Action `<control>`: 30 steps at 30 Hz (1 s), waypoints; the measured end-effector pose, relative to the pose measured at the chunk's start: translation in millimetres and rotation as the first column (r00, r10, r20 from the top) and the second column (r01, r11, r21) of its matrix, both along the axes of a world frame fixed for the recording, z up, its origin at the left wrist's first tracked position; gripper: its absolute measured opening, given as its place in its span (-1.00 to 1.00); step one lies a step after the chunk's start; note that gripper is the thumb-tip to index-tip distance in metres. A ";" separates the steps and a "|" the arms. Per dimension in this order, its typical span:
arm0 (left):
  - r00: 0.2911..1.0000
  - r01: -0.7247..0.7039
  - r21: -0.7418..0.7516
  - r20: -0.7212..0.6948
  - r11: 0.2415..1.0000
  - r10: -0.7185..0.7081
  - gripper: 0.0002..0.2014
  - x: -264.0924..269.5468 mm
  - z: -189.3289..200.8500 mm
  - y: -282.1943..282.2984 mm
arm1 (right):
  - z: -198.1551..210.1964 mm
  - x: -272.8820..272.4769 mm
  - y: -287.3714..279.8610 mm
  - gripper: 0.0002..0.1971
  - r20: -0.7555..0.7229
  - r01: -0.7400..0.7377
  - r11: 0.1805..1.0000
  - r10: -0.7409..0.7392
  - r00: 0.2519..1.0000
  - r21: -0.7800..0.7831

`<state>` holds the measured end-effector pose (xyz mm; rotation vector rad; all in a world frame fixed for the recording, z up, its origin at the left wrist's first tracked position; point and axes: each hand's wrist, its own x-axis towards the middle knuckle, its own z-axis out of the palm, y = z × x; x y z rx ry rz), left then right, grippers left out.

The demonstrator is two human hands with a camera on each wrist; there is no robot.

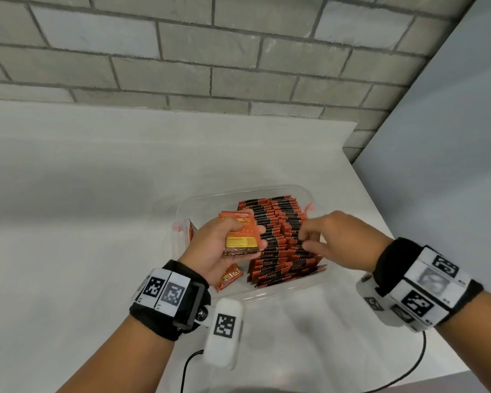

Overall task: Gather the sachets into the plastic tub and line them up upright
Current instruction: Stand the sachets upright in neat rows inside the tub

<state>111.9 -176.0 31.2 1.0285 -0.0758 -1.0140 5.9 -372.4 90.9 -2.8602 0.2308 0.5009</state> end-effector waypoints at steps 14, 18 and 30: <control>0.992 0.028 0.012 0.121 1.000 -0.029 -0.39 -5.4 12.6 -10.1 | 1.8 14.6 18.8 -0.76 0.431 0.070 0.846 -0.339 0.836 0.529; 0.997 -0.035 -0.065 0.059 0.997 0.039 -0.57 -4.8 16.2 -10.4 | 0.5 12.1 29.4 -0.78 0.521 -0.062 0.913 -0.174 0.835 0.404; 0.985 -0.119 -0.156 0.109 0.981 0.137 -0.55 -6.7 20.1 -18.1 | -2.7 8.3 29.2 -0.72 0.126 0.226 0.598 -0.487 0.864 0.769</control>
